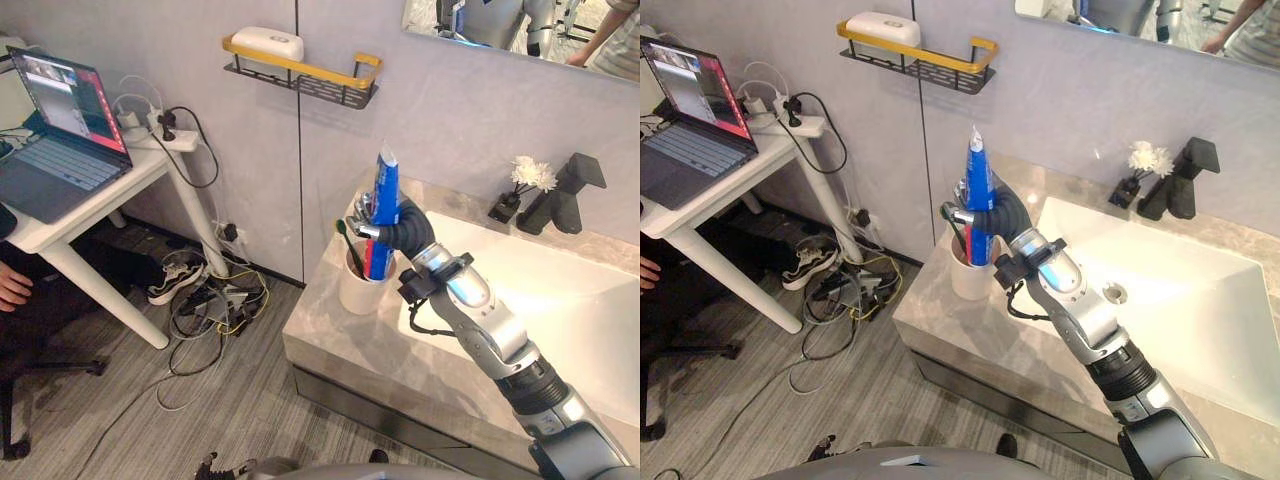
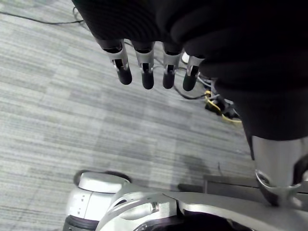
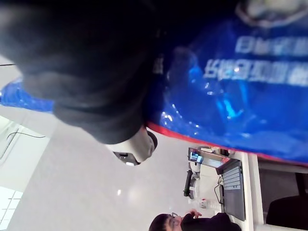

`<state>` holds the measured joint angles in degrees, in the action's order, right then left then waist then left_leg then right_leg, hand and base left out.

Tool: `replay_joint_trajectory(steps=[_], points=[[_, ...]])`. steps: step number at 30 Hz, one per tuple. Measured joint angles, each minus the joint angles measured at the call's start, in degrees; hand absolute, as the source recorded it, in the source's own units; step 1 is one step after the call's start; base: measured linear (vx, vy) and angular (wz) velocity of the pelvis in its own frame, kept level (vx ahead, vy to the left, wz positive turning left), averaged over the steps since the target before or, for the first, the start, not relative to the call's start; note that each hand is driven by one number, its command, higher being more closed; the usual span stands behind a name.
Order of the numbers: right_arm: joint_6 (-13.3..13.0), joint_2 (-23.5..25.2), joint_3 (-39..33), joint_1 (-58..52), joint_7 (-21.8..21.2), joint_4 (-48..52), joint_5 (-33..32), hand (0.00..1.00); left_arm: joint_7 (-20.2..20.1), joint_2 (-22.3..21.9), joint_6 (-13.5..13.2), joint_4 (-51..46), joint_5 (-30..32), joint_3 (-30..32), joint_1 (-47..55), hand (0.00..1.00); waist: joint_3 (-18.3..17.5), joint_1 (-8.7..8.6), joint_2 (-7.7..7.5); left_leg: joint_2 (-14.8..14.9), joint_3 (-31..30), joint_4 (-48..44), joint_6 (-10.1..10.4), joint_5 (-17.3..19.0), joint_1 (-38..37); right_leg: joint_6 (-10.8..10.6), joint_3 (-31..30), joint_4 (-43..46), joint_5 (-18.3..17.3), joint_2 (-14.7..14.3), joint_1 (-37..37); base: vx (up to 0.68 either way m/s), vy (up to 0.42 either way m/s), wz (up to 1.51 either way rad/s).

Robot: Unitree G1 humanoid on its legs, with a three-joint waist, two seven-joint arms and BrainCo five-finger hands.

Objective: Organize washtable

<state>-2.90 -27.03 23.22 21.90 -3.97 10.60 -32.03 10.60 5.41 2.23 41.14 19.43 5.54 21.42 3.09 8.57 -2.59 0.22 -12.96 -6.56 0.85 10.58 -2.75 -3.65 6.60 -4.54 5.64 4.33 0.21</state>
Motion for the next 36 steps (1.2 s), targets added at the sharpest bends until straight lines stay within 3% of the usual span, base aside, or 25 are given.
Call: replay_joint_trajectory(steps=[14, 15, 31, 36], points=[[1.0, 0.1, 0.0, -3.4, -0.3, 0.0, 1.6, 1.0, 0.1, 0.6, 0.0, 1.4, 0.0, -1.0, -1.1, 0.0, 0.3, -0.1, 0.03, 0.0, 0.1, 0.0, 0.0, 0.0, 0.0, 0.0, -0.1, 0.0, 0.0, 0.0, -0.1, 0.0, 0.0, 0.0], [1.0, 0.1, 0.0, -3.4, -0.4, 0.0, 1.9, 0.0, 0.1, 0.6, 0.0, 1.4, 0.0, -1.0, -1.1, 0.0, 0.3, -0.1, 0.04, 0.0, 0.1, 0.0, 0.0, 0.0, 0.0, 0.0, -0.1, 0.0, 0.0, 0.0, -0.1, 0.0, 0.0, 0.0], [0.9, 0.9, -1.0, -3.4, -0.1, 0.8, 2.3, 0.0, 0.1, 0.6, 0.0, 1.4, 0.0, -1.0, -1.1, 0.0, 0.3, -0.18, 0.11, 0.0, 0.2, 0.0, 0.0, 0.0, 0.0, 0.0, -0.2, 0.0, 0.0, 0.0, -0.1, 0.0, 0.0, 0.0], [-0.3, 1.0, -1.7, -3.4, 0.1, 4.1, 2.3, 0.0, 0.1, 0.6, 0.0, 1.5, 0.0, -1.0, -1.1, 0.0, 0.3, -0.22, 0.17, -0.1, 0.2, 0.0, 0.0, 0.0, -0.1, 0.0, -0.2, 0.0, 0.0, 0.0, -0.1, 0.0, 0.0, 0.0]])
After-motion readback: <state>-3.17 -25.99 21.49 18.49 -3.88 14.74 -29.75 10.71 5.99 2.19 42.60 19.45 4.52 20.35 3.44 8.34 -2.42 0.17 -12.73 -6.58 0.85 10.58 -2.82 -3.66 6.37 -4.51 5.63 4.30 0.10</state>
